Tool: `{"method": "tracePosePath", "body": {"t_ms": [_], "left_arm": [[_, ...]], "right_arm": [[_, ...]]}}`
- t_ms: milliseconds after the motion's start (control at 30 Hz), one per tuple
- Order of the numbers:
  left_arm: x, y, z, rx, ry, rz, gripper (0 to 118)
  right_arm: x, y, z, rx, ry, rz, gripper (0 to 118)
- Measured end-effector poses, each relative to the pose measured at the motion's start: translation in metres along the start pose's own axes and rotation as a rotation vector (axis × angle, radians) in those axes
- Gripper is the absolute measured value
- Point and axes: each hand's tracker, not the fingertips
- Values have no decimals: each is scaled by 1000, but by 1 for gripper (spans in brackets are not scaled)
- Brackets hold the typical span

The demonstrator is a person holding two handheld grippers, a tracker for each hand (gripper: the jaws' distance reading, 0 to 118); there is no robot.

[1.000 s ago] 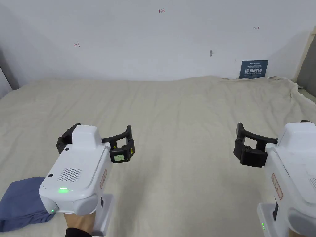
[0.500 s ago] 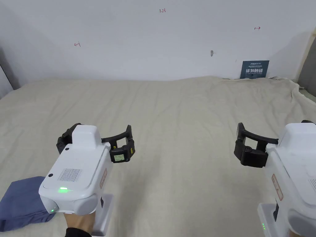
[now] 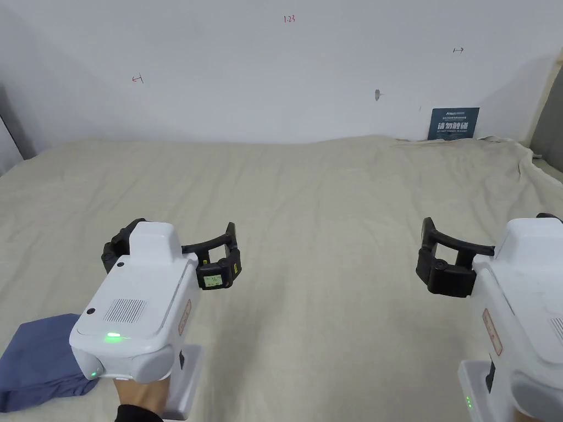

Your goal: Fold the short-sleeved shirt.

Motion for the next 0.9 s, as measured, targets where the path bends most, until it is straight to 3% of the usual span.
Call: {"method": "tracePosePath", "body": {"t_ms": [800, 900], "left_arm": [[-2, 1, 1, 0, -1, -1, 118], [-3, 2, 2, -1, -3, 2, 118]], "right_arm": [[-2, 3, 0, -6, -13, 6, 118], [-1, 7, -4, -62, -15, -27, 118]]}}
